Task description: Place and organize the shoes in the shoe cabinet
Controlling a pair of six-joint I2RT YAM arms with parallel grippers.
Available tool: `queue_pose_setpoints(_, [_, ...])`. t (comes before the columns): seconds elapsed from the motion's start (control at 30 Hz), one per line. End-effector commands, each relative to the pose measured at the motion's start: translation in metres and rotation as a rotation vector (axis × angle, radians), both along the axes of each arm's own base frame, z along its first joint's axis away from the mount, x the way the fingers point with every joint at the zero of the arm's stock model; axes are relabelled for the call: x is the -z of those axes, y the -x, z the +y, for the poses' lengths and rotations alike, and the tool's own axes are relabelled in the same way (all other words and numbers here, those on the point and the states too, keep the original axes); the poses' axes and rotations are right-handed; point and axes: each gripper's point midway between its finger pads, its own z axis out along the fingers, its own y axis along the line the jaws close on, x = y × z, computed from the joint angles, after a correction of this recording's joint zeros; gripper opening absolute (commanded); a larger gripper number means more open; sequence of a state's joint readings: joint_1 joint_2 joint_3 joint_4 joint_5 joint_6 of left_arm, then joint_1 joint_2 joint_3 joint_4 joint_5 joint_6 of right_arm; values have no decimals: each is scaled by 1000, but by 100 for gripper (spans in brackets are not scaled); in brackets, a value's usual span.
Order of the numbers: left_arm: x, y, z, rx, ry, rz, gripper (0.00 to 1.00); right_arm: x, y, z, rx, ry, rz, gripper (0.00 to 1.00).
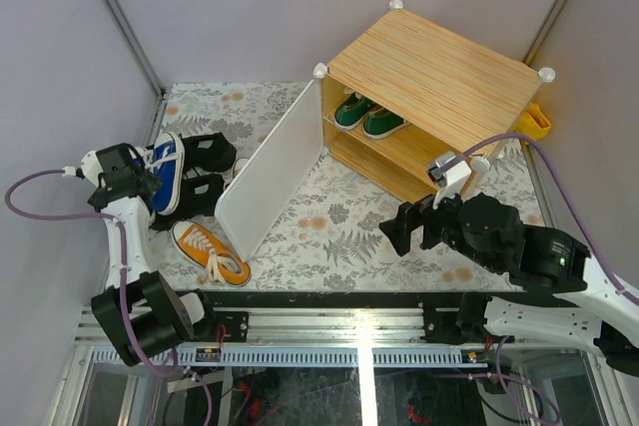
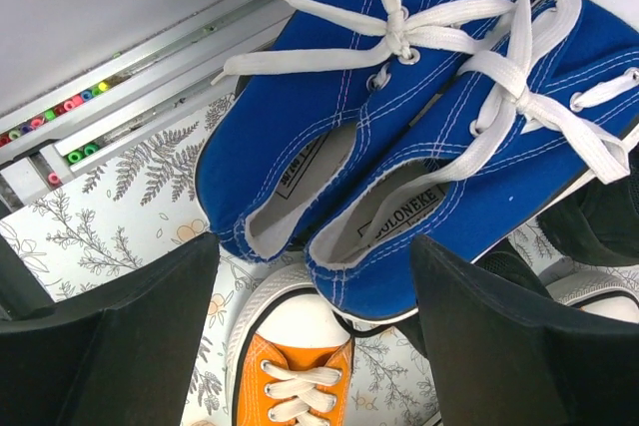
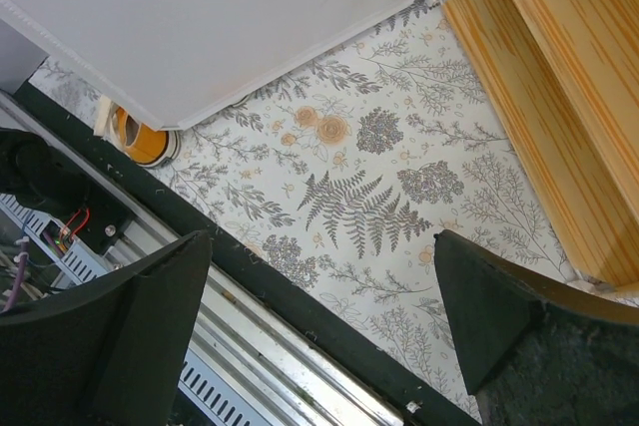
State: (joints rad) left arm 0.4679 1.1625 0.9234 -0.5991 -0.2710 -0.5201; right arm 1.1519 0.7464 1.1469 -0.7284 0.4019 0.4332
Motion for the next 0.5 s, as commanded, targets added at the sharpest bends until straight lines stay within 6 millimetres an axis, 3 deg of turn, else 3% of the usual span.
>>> queue_pose_setpoints(0.0, [4,-12,5,4,1,-39,75,2,-4,6,15,-1,4,100])
queue_pose_setpoints(0.47, [37,-15,7,-9,61,27,76,8,-6,8,22,-6,3,100])
